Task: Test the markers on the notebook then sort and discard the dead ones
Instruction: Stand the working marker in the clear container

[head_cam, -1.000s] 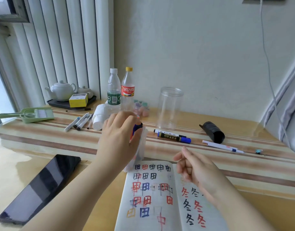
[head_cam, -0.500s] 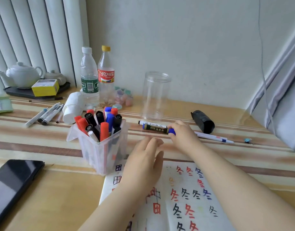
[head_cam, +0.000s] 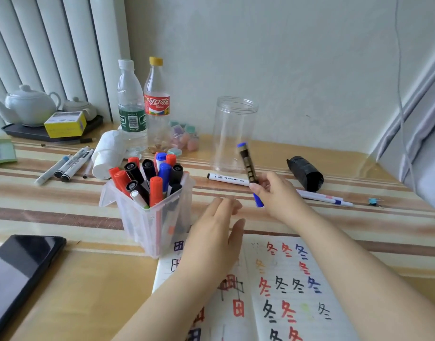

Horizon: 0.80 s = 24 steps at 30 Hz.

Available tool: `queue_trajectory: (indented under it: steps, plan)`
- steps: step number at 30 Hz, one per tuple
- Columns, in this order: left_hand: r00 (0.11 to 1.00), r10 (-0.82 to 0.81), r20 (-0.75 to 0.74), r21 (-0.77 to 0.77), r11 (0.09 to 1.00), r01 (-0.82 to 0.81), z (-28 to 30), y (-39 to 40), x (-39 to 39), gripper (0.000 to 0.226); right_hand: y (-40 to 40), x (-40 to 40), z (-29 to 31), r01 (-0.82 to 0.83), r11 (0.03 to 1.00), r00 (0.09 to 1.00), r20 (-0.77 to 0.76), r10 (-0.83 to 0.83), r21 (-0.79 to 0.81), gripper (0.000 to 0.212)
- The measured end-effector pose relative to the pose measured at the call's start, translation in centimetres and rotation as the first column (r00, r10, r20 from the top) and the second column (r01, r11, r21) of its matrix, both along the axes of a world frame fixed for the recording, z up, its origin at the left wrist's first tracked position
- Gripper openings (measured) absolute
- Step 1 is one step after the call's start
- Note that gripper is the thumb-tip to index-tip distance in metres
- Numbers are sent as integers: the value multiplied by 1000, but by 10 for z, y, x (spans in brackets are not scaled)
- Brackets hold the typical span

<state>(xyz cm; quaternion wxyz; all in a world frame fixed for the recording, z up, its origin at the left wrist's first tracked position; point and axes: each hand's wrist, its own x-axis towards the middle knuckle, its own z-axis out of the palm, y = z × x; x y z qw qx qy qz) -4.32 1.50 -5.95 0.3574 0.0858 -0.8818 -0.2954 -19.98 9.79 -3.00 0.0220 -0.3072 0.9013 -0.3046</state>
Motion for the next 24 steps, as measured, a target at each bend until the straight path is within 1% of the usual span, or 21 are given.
queue_trajectory:
  steps: [1, 2, 3, 4, 6, 7, 8, 9, 10, 11, 12, 13, 14, 15, 16, 17, 18, 19, 20, 22, 24]
  plan:
    - [1000, -8, -4, -7, 1000, 8, 2, 1, 1, 22, 8, 11, 2, 13, 995, 994, 108, -3, -95, 19]
    - [1000, -22, -8, -42, 999, 21, 3, 3, 2, 23, 17, 23, 5, 18, 978, 972, 234, 33, -209, 21]
    - [999, -35, -7, -86, 996, 35, 4, 6, 3, 25, 26, 36, 6, 29, 941, 929, 357, 100, -338, 20]
    - [999, -46, -6, -119, 992, 45, 5, 9, 5, 27, 35, 49, 7, 59, 885, 867, 463, 183, -461, 18]
    - [997, -73, 18, -123, 990, 74, 10, 19, 9, 28, 53, 74, 8, 155, 762, 735, 589, 336, -629, 15]
    - [995, -88, 52, -100, 991, 93, 14, 23, 11, 28, 60, 84, 9, 207, 717, 689, 620, 376, -665, 15]
    - [987, -106, 118, -84, 990, 116, 18, 26, 13, 28, 66, 92, 10, 254, 692, 660, 644, 386, -675, 14]
    - [971, -128, 202, -84, 985, 148, 23, 29, 15, 26, 73, 98, 11, 290, 694, 652, 667, 361, -659, 14]
    - [952, -155, 264, -85, 979, 183, 28, 32, 16, 24, 79, 104, 13, 304, 728, 669, 682, 296, -614, 16]
    - [936, -177, 304, -82, 974, 211, 33, 35, 18, 22, 85, 109, 14, 285, 800, 720, 669, 184, -527, 20]
    - [922, -188, 338, -80, 971, 227, 37, 37, 20, 21, 92, 115, 16, 244, 881, 800, 598, 54, -405, 25]
    - [910, -192, 368, -78, 969, 236, 40, 38, 23, 19, 100, 118, 15, 201, 939, 896, 439, -62, -279, 29]
    - [895, -193, 401, -73, 968, 241, 43, 39, 26, 18, 109, 122, 14, 170, 970, 974, 178, -139, -177, 31]
    - [879, -192, 436, -69, 967, 245, 44, 40, 31, 16, 117, 124, 13, 139, 983, 974, -163, -158, -119, 30]
    - [864, -194, 464, -70, 965, 254, 45, 41, 35, 16, 124, 126, 13, 78, 994, 883, -459, -104, -75, 26]
    - [851, -204, 483, -72, 960, 271, 46, 43, 40, 17, 129, 125, 10, -2, 1000, 768, -640, -4, -8, 21]
    - [843, -220, 490, -76, 953, 293, 45, 45, 44, 19, 130, 125, 6, -63, 995, 691, -716, 100, 79, 23]
    - [839, -238, 490, -86, 944, 318, 44, 48, 47, 20, 130, 125, 1, -105, 981, 643, -742, 190, 161, 29]
    - [836, -251, 487, -105, 934, 342, 43, 51, 50, 20, 129, 125, -5, -118, 969, 615, -750, 244, 219, 33]
    - [830, -272, 487, -137, 915, 380, 39, 58, 55, 20, 129, 129, -10, -109, 952, 584, -757, 293, 285, 36]
    - [818, -309, 486, -112, 906, 409, 37, 61, 62, 16, 131, 134, -14, -105, 943, 563, -763, 318, 316, 37]
